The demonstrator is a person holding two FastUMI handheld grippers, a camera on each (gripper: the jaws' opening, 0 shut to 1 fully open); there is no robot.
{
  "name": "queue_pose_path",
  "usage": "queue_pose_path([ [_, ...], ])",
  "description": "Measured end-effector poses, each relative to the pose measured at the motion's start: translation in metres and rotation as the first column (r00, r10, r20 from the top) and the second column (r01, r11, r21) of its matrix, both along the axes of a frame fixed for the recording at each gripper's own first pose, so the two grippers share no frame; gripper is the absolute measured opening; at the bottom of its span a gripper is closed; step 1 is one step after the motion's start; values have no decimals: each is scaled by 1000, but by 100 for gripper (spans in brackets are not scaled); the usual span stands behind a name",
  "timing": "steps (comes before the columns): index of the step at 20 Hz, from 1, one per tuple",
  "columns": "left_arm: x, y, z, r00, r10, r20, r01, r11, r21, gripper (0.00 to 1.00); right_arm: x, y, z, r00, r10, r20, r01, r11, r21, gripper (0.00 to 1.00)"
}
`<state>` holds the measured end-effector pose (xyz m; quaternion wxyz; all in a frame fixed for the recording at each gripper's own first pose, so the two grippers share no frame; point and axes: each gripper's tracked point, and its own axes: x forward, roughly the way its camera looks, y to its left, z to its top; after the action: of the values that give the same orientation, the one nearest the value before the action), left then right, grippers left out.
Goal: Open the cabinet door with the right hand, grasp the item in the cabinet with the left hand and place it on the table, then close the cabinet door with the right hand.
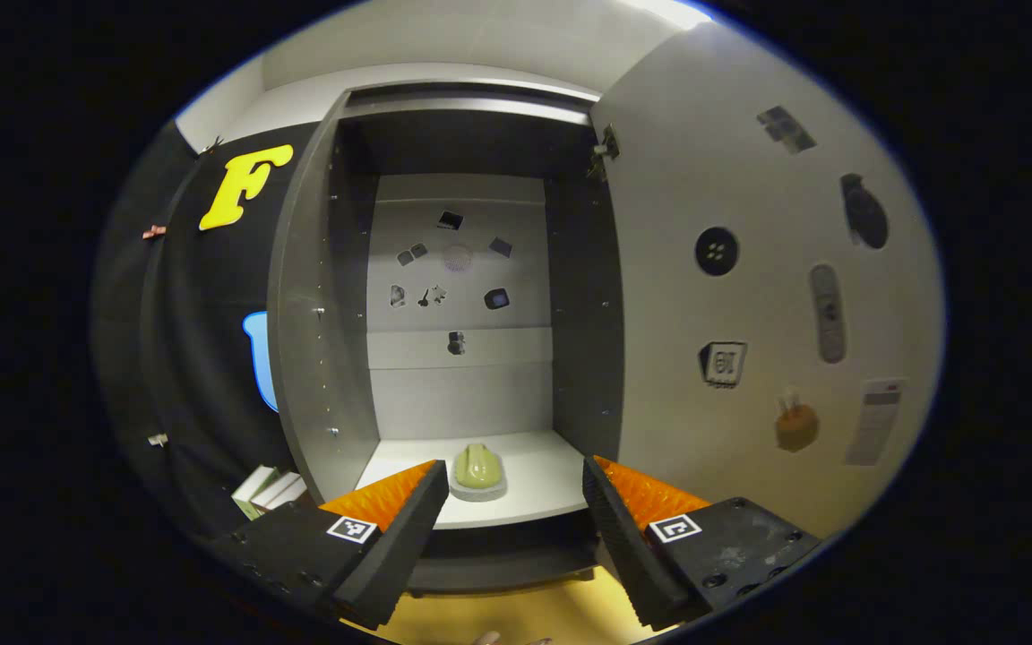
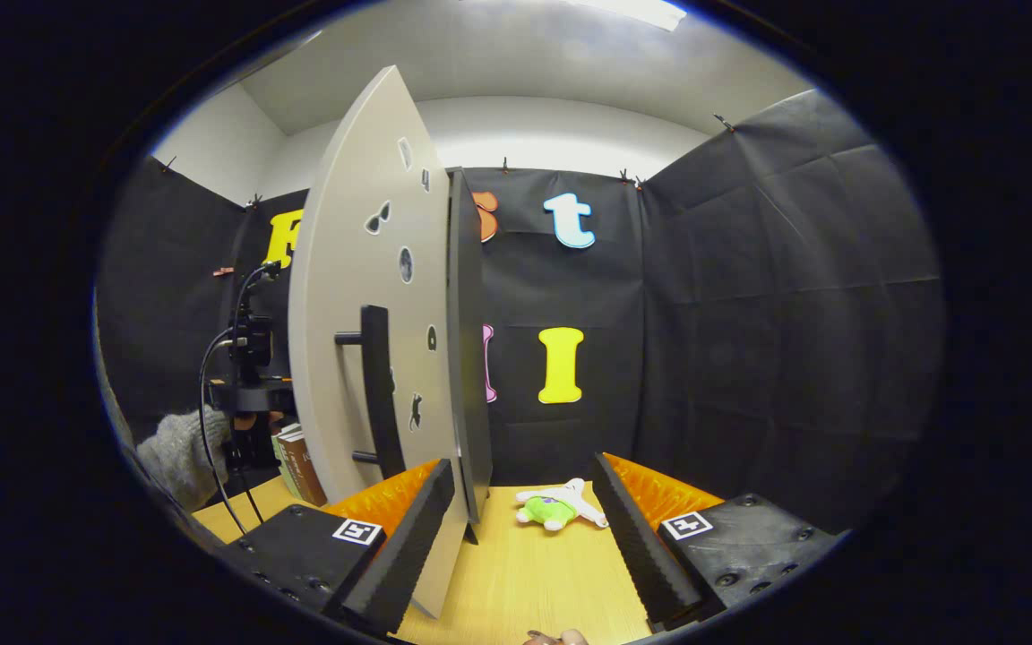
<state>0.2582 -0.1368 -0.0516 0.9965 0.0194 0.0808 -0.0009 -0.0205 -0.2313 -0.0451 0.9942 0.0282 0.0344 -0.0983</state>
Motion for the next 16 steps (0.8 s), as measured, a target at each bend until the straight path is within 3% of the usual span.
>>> queue_pose_path([
  [1,13,3,-4,1000,-1,-17,2,1000,17,95,-1,-8,-4,1000,-21,-8,21,1000,-6,93],
  [2,26,7,-9,999,-8,-41,9,1000,21,92,0,-16,-10,999,-38,-16,38,999,-13,98],
  [5,64,10,-35,989,-41,-140,37,999,-27,90,8,-38,-23,996,-78,-50,77,997,-31,98],
  [8,105,26,-55,978,-45,-204,49,999,14,84,14,-56,-28,992,-110,-64,108,994,-33,97],
  [10,130,33,-67,969,-42,-243,46,999,10,83,15,-70,-36,986,-143,-82,140,989,-41,98],
  [13,163,38,-82,959,-38,-281,19,997,-70,82,20,-81,-44,981,-165,-106,164,986,-19,97],
  [16,188,51,-102,945,1,-327,-17,999,-45,78,23,-87,-47,978,-179,-110,177,984,-24,97],
])
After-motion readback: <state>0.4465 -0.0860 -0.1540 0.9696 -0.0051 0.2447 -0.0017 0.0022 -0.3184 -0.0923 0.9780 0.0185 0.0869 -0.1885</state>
